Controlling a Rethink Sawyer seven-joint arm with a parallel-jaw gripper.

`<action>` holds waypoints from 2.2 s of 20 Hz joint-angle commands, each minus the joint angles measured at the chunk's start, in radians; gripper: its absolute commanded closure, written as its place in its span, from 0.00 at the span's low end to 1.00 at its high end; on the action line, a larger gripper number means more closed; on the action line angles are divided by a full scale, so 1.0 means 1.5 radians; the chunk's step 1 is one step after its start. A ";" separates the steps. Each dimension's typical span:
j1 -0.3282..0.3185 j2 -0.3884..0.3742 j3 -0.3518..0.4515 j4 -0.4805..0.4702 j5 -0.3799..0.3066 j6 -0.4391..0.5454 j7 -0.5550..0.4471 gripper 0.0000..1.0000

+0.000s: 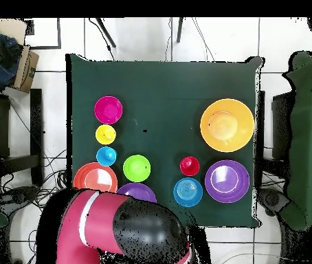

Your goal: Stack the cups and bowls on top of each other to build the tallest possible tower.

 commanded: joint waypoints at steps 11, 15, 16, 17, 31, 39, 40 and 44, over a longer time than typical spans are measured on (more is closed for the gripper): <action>0.004 0.089 0.054 -0.018 -0.005 0.201 0.078 0.00; -0.001 0.098 0.057 -0.030 -0.009 0.198 0.080 0.00; -0.002 0.101 0.057 -0.033 -0.010 0.195 0.081 0.00; -0.003 0.106 0.058 -0.037 -0.011 0.192 0.082 0.00; 0.001 0.130 0.058 -0.061 -0.004 0.176 0.088 0.00; 0.011 0.118 0.057 -0.055 0.000 0.186 0.083 0.00; 0.011 0.118 0.057 -0.055 0.000 0.187 0.083 0.00; 0.011 0.116 0.057 -0.055 0.000 0.188 0.082 0.00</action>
